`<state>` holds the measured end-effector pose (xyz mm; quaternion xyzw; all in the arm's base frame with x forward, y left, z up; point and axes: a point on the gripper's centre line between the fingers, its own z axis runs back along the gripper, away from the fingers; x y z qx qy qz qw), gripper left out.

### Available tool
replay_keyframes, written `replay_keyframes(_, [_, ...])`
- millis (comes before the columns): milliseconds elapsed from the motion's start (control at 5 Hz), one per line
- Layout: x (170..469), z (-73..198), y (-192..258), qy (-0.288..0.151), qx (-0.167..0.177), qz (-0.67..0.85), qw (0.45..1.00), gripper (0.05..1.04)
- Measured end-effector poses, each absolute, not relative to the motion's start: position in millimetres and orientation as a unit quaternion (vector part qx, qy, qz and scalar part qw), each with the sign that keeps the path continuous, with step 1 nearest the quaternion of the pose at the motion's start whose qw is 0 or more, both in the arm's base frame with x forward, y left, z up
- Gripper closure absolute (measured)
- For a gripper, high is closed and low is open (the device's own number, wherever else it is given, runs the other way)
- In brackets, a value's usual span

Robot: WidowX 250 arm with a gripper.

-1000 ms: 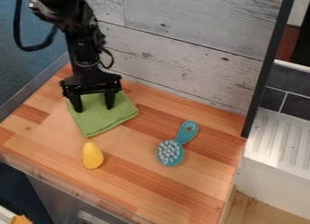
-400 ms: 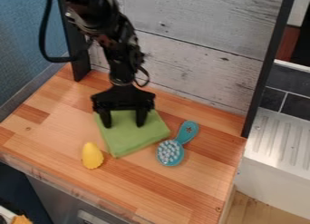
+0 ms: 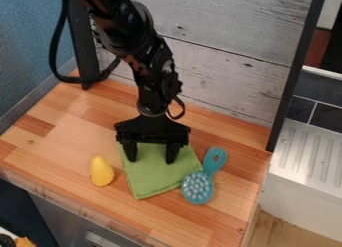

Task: Move the green cloth between something blue and yellow

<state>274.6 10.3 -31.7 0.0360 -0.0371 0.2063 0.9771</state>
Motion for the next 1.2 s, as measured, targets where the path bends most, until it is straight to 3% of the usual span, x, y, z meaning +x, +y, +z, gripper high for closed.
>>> replay_keyframes(400, [243.0,-33.0,-3.9,-0.016,0.043,0.173,0.984,0.083])
replay_keyframes(1000, [240.5,-28.6,-32.1,-0.017,0.034,0.117,0.992,0.083])
replay_keyframes(1200, [252.3,-12.9,-31.5,-0.039,0.033,0.116,0.992,0.083])
